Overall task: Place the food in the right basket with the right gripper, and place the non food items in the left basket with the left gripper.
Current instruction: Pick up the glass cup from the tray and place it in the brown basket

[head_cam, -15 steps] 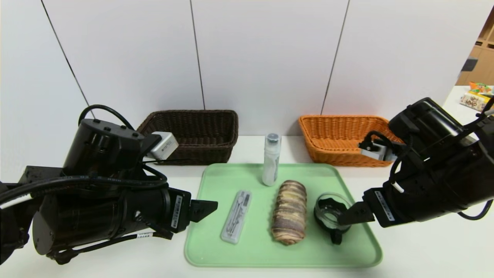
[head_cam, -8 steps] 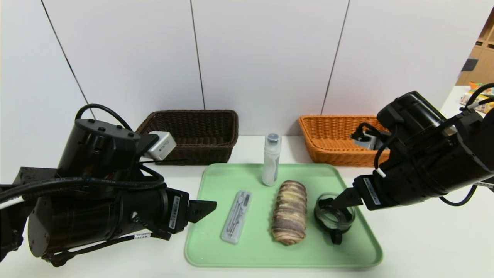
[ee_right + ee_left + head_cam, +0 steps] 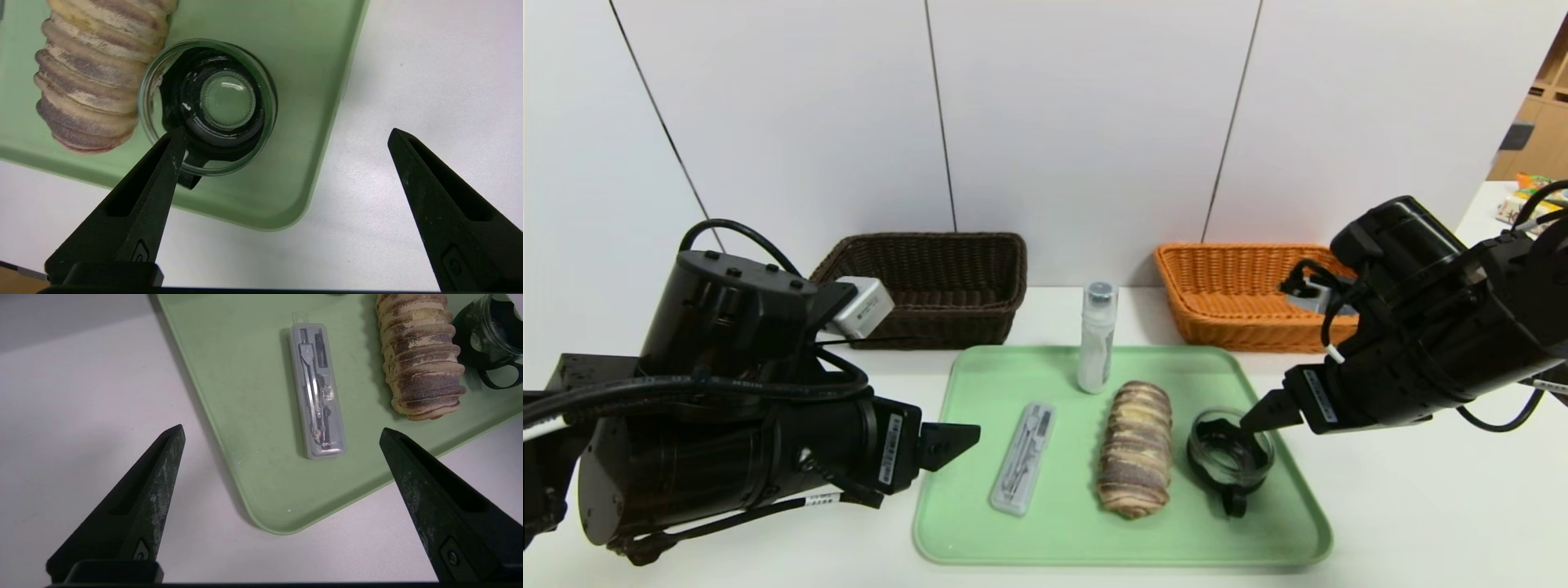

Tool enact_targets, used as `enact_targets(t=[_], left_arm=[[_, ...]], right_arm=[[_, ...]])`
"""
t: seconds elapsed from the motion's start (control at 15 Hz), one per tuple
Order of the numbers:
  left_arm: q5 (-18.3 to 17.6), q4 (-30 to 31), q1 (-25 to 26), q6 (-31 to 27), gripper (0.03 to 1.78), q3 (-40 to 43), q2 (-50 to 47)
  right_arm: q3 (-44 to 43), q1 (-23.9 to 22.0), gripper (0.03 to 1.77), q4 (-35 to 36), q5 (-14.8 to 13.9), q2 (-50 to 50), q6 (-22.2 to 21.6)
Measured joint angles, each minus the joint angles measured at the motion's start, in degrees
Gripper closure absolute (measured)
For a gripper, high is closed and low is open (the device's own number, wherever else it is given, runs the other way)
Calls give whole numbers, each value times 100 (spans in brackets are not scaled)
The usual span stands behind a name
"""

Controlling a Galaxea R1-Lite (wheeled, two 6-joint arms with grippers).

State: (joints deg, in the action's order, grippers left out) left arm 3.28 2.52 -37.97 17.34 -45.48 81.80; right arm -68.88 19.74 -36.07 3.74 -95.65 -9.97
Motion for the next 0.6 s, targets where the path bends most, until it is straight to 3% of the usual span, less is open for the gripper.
enact_targets(t=[0.6], left_arm=[[0, 6, 2, 2, 12, 1, -44]], right_arm=[[-102, 96, 10, 72, -55, -391, 5]])
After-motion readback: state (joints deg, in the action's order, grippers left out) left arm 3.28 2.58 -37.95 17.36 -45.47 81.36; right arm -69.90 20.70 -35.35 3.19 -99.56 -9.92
